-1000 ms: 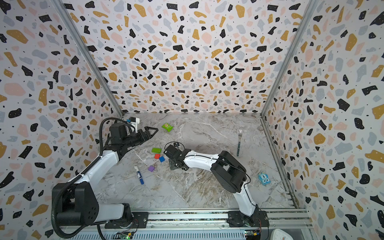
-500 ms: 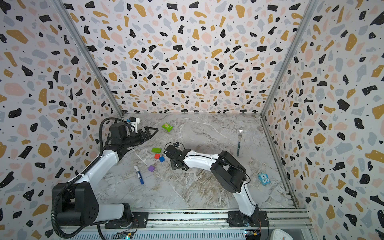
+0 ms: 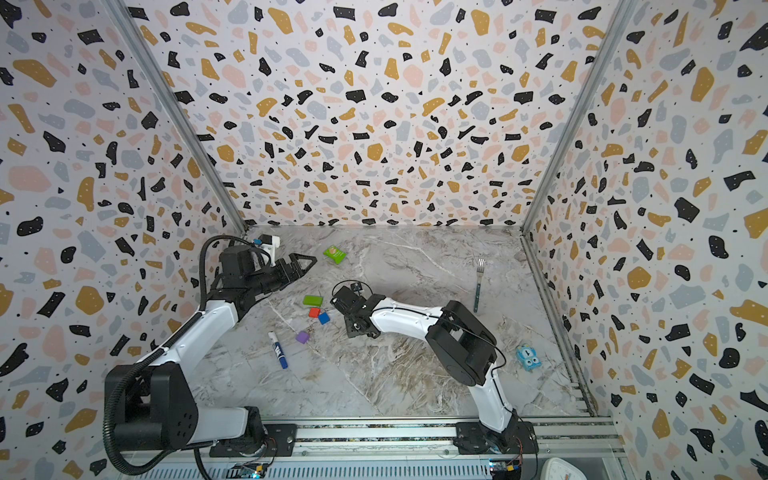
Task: Build the wood block tower
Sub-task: 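Carry the arch with the right gripper over the wood stack and lower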
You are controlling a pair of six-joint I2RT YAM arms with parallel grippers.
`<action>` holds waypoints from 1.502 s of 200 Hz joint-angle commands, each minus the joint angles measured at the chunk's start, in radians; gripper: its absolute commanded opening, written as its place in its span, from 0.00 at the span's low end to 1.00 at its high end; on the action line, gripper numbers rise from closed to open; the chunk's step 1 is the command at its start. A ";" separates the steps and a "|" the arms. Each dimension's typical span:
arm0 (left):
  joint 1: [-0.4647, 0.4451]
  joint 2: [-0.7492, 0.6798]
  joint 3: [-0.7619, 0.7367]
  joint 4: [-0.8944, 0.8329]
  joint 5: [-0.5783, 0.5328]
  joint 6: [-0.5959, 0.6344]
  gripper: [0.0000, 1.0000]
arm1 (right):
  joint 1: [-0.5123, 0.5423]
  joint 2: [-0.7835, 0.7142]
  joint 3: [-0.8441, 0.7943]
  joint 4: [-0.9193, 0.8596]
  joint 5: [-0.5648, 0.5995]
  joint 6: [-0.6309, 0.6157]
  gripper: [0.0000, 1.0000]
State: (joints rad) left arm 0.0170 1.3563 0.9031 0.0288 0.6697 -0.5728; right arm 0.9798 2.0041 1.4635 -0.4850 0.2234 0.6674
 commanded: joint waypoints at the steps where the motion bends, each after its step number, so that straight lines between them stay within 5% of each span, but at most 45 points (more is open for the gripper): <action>1: 0.003 0.006 -0.018 0.042 0.022 -0.016 1.00 | -0.016 -0.102 0.034 -0.064 0.019 -0.005 0.52; 182: -0.178 0.024 -0.113 0.125 0.165 -0.045 1.00 | -0.236 -0.427 -0.264 -0.097 -0.036 0.000 0.49; 300: -0.199 0.034 -0.115 0.151 0.179 -0.063 1.00 | -0.288 -0.447 -0.383 0.003 -0.063 0.002 0.49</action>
State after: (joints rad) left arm -0.1806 1.3914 0.7952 0.1432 0.8314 -0.6357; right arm 0.6937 1.5929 1.0889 -0.5114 0.1692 0.6682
